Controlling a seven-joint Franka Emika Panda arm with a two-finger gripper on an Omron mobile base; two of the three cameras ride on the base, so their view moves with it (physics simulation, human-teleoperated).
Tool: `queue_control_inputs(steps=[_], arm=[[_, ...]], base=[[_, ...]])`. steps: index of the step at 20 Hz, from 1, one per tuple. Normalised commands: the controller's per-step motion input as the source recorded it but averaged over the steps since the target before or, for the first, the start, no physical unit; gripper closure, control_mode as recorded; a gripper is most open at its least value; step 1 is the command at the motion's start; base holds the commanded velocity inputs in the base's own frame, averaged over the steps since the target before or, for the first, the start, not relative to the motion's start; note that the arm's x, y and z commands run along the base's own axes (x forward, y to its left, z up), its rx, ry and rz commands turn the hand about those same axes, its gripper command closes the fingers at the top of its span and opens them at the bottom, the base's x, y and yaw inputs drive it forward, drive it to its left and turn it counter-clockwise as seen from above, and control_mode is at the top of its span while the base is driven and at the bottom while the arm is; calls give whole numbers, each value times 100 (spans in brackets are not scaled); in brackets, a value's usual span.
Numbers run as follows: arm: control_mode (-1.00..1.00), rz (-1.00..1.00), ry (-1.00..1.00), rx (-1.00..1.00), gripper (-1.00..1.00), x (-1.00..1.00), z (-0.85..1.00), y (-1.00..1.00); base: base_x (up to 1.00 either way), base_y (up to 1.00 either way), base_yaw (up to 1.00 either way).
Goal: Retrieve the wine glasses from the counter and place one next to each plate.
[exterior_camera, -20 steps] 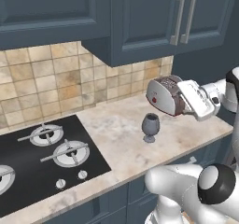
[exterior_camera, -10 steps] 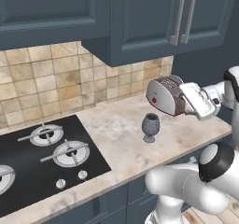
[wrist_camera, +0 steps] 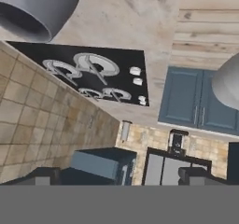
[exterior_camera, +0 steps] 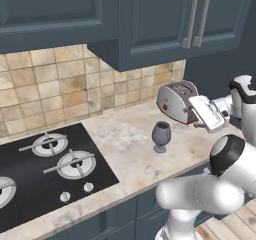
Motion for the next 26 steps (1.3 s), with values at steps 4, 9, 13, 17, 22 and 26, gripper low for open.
queue_control_inputs(steps=[4, 9, 13, 17, 22, 26], arm=[[-100, 0, 17, 0, -100, 27, -53, -10], [-100, 0, 24, 0, -100, 29, -56, -9], [-100, 0, 21, 0, -100, 29, -43, -11], [-100, -1, 14, 0, -100, 23, -36, -19], [-100, -3, 18, 0, -100, 21, -45, -12], [-100, -2, 5, 0, -100, 18, -34, -2]], base=[[0, 0, 0], [0, 0, 0], [0, 0, 0], [0, 0, 0], [0, 0, 0], [0, 0, 0]])
